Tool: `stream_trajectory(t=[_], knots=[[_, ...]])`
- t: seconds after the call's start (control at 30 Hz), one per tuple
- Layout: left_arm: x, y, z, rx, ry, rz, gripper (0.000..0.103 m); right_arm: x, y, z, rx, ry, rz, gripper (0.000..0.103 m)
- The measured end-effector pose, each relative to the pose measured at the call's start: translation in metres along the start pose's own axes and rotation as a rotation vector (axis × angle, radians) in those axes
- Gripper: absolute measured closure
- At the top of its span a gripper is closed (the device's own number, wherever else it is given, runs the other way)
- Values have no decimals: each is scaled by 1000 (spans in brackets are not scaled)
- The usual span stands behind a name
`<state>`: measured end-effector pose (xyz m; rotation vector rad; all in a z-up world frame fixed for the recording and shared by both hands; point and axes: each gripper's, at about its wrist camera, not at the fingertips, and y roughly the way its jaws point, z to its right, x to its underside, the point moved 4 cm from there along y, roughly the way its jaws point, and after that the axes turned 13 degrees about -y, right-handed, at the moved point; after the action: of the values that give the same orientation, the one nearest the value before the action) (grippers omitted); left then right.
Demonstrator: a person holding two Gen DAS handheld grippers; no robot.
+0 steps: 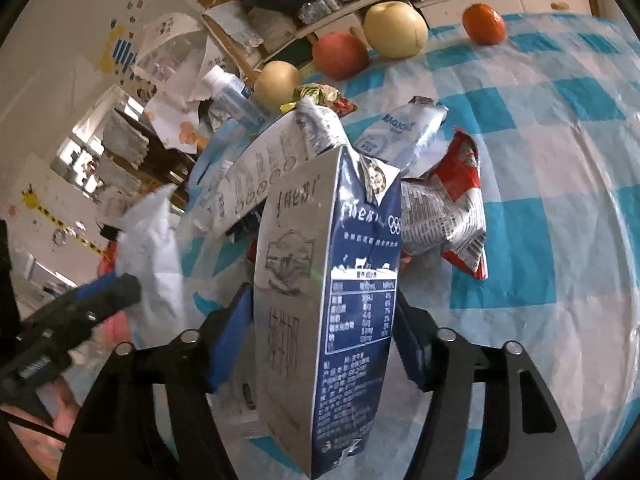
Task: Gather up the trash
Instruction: 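Grasp the white wet-wipe packet with the left tool while the right tool grasps the milk carton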
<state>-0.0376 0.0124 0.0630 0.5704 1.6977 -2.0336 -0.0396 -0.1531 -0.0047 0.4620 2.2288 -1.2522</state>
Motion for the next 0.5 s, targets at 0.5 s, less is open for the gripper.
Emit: stream_trajectory(t=[0.5], knots=[[-9, -18, -40, 156, -136, 107, 56, 0, 7, -12, 37, -60, -16, 41]])
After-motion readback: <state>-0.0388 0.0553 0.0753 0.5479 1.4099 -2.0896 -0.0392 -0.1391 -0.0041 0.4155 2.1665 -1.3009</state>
